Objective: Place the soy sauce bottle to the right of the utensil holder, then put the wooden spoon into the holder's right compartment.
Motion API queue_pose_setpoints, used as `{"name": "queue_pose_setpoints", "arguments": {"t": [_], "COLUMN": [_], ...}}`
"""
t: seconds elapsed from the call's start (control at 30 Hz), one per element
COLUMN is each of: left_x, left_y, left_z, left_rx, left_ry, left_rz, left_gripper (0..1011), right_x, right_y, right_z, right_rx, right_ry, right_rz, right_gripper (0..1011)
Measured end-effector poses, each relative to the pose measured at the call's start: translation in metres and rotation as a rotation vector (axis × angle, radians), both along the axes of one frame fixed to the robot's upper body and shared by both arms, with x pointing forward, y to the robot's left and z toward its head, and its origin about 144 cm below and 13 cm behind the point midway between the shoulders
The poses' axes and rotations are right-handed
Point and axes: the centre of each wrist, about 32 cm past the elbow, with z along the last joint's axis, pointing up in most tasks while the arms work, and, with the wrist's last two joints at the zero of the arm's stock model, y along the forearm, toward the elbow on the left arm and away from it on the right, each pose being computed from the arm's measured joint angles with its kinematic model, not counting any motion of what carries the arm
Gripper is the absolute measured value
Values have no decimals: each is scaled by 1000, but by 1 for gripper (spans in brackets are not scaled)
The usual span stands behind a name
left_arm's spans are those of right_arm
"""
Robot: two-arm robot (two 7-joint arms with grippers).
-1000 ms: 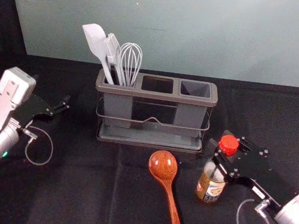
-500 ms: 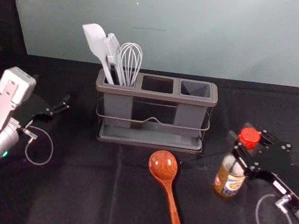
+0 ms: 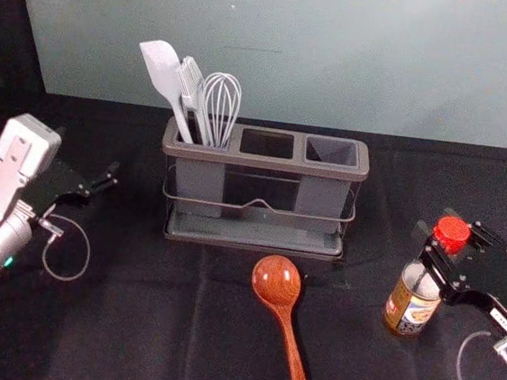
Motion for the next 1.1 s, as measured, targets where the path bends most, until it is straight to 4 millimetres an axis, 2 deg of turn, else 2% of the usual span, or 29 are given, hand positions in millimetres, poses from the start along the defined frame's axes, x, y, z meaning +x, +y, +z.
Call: {"name": "queue_pose_setpoints", "arguments": {"t": [0.33, 0.57, 1.1], "left_x": [0, 0, 0], "left_y": [0, 0, 0], "left_z": [0, 0, 0], "left_rx": [0, 0, 0], "left_ry": [0, 0, 0], "left_rz": [0, 0, 0], "left_gripper": [1005, 1005, 1005], "right_x": [0, 11, 74], "right_y": [0, -2, -8], "right_z": [0, -3, -12], "right_rx": [0, 4, 9], "right_ry": [-2, 3, 24], "right_rz": [1, 6, 37], "right_gripper": [384, 384, 384]}}
